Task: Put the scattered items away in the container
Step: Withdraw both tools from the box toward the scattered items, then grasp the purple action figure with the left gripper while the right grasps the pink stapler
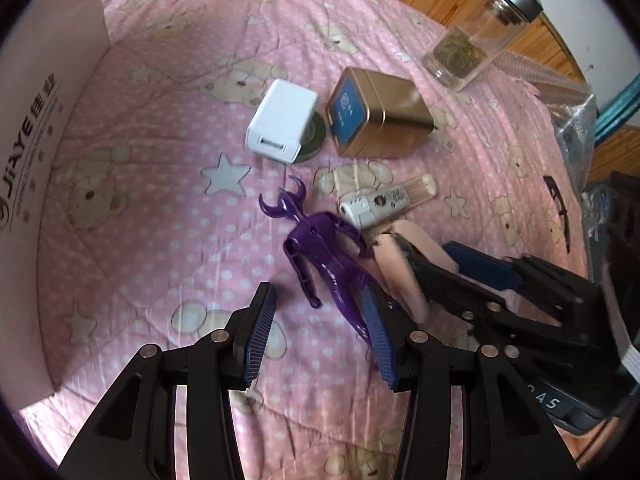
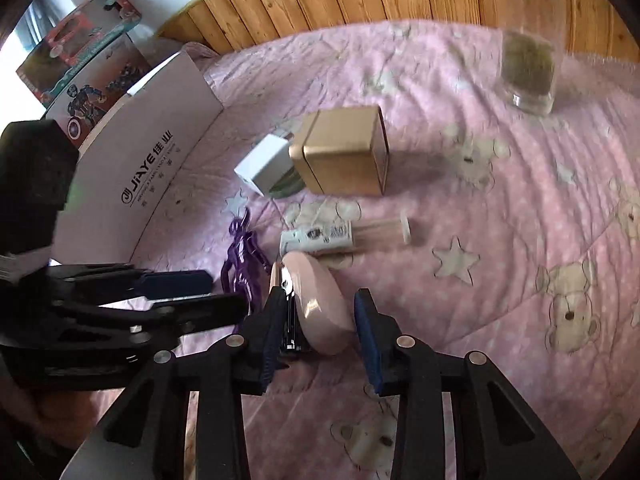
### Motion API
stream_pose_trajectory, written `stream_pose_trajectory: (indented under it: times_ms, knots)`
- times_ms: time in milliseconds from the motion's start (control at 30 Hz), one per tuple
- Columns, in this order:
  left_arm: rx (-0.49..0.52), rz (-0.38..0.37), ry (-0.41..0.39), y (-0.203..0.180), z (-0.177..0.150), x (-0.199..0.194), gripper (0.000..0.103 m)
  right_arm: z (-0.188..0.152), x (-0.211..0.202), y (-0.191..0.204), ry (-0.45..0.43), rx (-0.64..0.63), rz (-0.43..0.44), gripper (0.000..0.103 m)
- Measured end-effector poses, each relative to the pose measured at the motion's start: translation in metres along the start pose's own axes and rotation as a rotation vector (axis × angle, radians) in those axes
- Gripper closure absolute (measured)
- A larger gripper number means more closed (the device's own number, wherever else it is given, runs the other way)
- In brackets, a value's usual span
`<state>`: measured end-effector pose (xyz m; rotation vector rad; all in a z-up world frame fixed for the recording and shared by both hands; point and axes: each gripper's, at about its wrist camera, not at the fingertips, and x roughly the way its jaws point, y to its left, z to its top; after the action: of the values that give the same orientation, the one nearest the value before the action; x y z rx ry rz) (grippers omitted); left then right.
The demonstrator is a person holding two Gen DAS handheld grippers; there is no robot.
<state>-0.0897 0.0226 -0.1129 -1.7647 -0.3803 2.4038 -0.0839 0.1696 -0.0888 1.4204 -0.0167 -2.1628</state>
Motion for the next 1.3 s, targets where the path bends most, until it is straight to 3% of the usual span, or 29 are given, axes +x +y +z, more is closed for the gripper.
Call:
stream_pose_trajectory:
  times_ms: [133, 300, 400, 567, 633, 733, 767, 867, 967, 1033, 1100, 1167, 1200, 1267, 1300]
  knots:
    - [0.014, 0.027, -0.008, -0.001, 0.004, 0.001, 0.053, 0.000, -0.008, -0.003, 0.026, -0.024, -0.085, 0.070]
    - [-0.022, 0.147, -0.036, 0.009, 0.010, -0.004, 0.052, -0.001, -0.015, -0.006, 0.014, -0.062, -0.226, 0.071]
    - [-0.057, 0.128, -0.028, 0.016, 0.011, -0.003, 0.051, -0.001, -0.016, -0.015, 0.020, -0.005, -0.181, 0.071]
    - [-0.027, 0.125, -0.043, 0.009, 0.009, 0.000, 0.051, -0.005, -0.007, -0.018, 0.032, 0.045, -0.082, 0.071]
    - [-0.028, 0.122, -0.041, 0.010, 0.010, 0.000, 0.050, -0.010, 0.000, -0.016, 0.046, 0.051, -0.052, 0.083]
    - [-0.046, 0.114, -0.036, 0.014, 0.010, -0.001, 0.050, -0.009, -0.011, -0.008, 0.002, 0.015, -0.101, 0.083]
    - [-0.051, 0.115, -0.036, 0.015, 0.009, -0.001, 0.050, -0.007, -0.017, -0.006, -0.017, 0.004, -0.125, 0.083]
    - [-0.063, 0.116, -0.036, 0.018, 0.007, -0.004, 0.050, -0.005, -0.033, 0.013, -0.075, -0.139, -0.314, 0.083]
    - [-0.066, 0.110, -0.036, 0.016, 0.007, -0.003, 0.051, -0.010, -0.025, 0.039, -0.089, -0.382, -0.560, 0.083]
    - [-0.065, 0.079, -0.028, 0.013, 0.007, -0.001, 0.051, -0.027, -0.007, 0.059, -0.067, -0.561, -0.652, 0.083]
    - [-0.062, 0.046, -0.020, 0.009, 0.006, 0.000, 0.051, -0.038, 0.005, 0.067, -0.029, -0.624, -0.628, 0.080]
    - [-0.054, 0.024, -0.012, 0.004, 0.006, 0.002, 0.050, -0.036, 0.003, 0.065, -0.026, -0.559, -0.570, 0.075]
    - [-0.044, 0.018, -0.008, 0.001, 0.006, 0.004, 0.047, -0.029, -0.005, 0.056, -0.017, -0.476, -0.503, 0.072]
    - [-0.013, 0.040, -0.022, -0.006, 0.005, 0.007, 0.044, -0.017, -0.017, 0.034, -0.018, -0.292, -0.379, 0.052]
    - [-0.002, 0.054, -0.029, -0.010, 0.005, 0.009, 0.043, -0.011, -0.024, 0.017, -0.016, -0.173, -0.289, 0.049]
